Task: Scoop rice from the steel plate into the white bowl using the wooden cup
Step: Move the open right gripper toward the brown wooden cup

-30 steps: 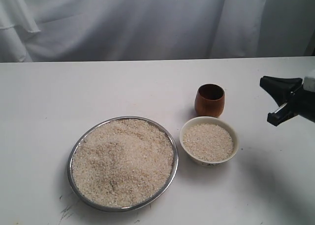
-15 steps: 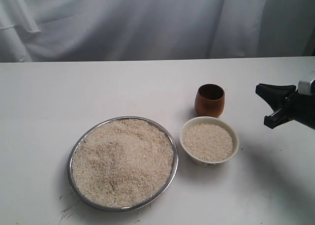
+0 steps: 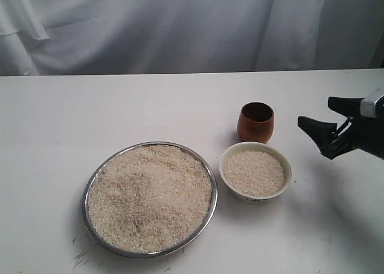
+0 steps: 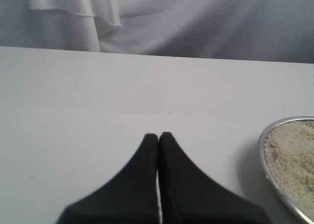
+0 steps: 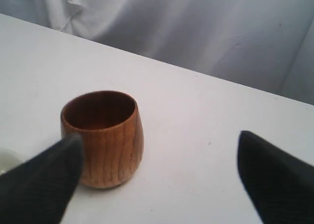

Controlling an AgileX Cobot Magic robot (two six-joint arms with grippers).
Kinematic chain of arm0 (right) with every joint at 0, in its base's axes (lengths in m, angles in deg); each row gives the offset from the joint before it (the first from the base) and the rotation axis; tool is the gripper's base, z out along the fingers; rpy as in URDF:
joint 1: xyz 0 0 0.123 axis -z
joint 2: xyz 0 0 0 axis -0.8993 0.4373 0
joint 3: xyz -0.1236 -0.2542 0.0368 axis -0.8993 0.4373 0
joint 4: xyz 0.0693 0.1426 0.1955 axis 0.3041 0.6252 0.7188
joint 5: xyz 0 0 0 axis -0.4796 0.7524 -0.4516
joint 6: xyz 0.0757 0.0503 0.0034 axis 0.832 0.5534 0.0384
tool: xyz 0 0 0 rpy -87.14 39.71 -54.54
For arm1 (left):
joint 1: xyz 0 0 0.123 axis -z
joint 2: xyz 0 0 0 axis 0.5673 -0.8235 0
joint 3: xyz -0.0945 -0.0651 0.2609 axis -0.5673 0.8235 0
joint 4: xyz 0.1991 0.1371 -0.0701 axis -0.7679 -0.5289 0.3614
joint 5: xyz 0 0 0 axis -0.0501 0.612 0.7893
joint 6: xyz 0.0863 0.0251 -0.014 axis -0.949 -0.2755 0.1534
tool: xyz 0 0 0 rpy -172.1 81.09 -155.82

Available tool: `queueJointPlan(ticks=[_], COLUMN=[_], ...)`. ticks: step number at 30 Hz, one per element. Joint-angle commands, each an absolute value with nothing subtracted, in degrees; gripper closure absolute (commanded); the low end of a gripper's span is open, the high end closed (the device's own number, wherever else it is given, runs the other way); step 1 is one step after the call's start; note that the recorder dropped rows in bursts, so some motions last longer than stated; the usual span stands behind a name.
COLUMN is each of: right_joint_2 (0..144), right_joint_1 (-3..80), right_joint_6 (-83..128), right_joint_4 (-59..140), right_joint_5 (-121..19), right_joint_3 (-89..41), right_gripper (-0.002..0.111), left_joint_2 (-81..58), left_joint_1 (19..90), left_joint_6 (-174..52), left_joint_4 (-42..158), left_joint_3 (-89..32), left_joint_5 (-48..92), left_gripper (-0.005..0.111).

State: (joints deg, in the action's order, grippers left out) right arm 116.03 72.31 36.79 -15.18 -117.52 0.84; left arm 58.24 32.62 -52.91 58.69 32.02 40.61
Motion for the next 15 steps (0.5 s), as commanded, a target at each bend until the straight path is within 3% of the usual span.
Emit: queueJointPlan(ticks=[1,15], right_joint_2=[116.0,126.3], right_joint_1=[72.4,72.7], right_joint_6=[33.4,56.5], right_joint_4=[-15.9,-43.4], right_joint_5=[-113.8,-117.8], right_joint_3=[-0.6,-22.4], right_gripper=[0.006,0.005], left_joint_2=[58.5,58.5], left_joint_1=[32.8,32.8], left_joint_6=[-52.9,-52.9], left_joint_4=[58.6,58.6], left_joint_3=[32.3,32.3], left_joint_5=[39.9,39.9], left_gripper=[0.107,0.107])
